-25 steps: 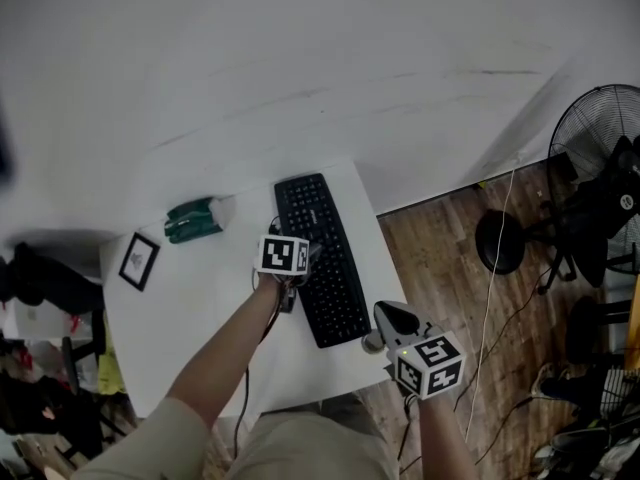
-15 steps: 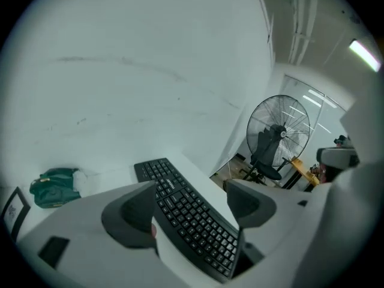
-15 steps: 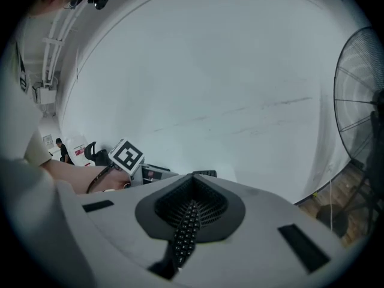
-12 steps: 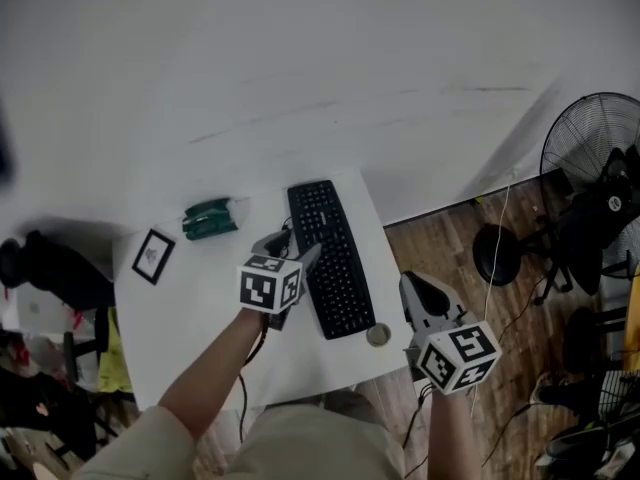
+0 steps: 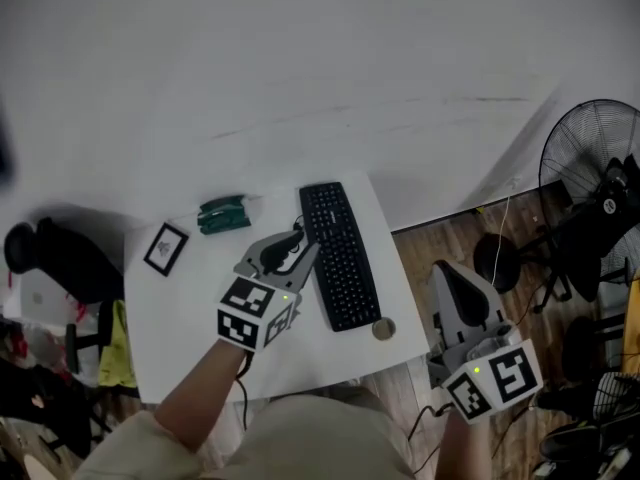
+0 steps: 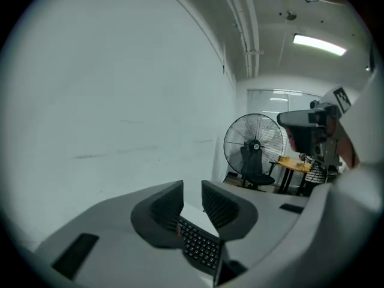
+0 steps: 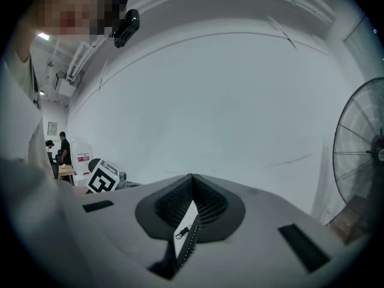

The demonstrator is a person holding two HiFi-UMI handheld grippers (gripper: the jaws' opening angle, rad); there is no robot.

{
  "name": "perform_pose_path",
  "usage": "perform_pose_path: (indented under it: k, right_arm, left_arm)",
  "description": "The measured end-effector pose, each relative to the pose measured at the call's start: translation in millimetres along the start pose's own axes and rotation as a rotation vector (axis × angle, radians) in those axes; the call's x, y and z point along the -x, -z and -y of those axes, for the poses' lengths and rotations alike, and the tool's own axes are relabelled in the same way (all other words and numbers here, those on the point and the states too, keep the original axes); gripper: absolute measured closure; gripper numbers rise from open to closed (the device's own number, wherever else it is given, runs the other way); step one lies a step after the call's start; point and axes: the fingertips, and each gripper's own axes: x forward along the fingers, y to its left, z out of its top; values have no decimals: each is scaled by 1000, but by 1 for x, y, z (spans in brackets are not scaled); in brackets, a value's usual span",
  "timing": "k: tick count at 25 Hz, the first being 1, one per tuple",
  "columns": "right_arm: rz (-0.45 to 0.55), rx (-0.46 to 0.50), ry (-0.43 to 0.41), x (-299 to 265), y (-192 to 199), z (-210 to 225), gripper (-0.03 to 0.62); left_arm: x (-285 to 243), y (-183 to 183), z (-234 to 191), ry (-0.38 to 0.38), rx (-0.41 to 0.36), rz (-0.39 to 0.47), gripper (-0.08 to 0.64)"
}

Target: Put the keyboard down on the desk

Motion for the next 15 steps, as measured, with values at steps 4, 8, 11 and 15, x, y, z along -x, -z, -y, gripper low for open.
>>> perform_pose_path:
  k: [4,8,11,15]
  right_arm:
    - [35,56,4,13,-18,-16,568]
    - [65,70,6,20,-22,-24,568]
    - [72,75,9,23,-21,-28,568]
    - [76,92,16,32,-24,-36,568]
  left_arm:
    - [31,-31,9,-1,-77,96,470]
    - [59,-47,12,-30,-124,184,506]
    - [75,-52,12,-56,-151,216,510]
    - [96,-57,18,-64,-143,251,520]
